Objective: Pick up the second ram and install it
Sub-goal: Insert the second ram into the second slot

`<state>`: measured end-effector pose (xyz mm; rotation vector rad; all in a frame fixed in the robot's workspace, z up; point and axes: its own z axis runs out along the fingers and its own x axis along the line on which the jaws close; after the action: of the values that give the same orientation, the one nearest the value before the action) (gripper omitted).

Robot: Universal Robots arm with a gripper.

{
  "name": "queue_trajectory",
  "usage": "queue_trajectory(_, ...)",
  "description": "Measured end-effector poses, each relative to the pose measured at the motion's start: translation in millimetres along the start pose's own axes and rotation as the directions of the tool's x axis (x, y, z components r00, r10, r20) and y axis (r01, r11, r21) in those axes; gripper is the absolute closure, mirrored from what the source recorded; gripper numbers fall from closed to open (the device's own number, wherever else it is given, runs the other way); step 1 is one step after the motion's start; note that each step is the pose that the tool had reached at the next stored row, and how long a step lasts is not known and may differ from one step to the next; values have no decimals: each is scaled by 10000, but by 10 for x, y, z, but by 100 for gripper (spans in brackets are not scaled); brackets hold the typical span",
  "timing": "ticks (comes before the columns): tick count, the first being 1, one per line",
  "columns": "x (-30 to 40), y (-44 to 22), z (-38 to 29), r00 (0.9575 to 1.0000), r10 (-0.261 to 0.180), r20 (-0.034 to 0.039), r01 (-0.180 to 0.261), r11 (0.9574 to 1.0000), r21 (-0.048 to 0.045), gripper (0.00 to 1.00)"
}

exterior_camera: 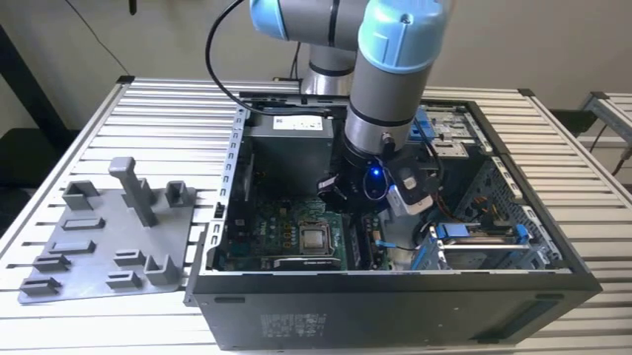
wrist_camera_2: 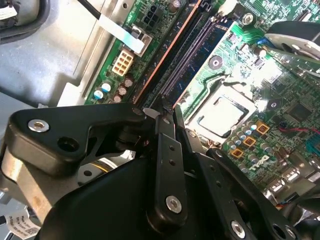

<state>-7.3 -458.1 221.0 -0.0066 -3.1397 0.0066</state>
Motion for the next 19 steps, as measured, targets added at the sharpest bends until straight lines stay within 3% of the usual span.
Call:
queue_trajectory(8, 0, 0, 5, 9997, 262, -1, -262, 9997, -1, 86)
queue_trajectory(19, 0, 6, 38, 9999, 162, 0, -162, 9999, 1, 86)
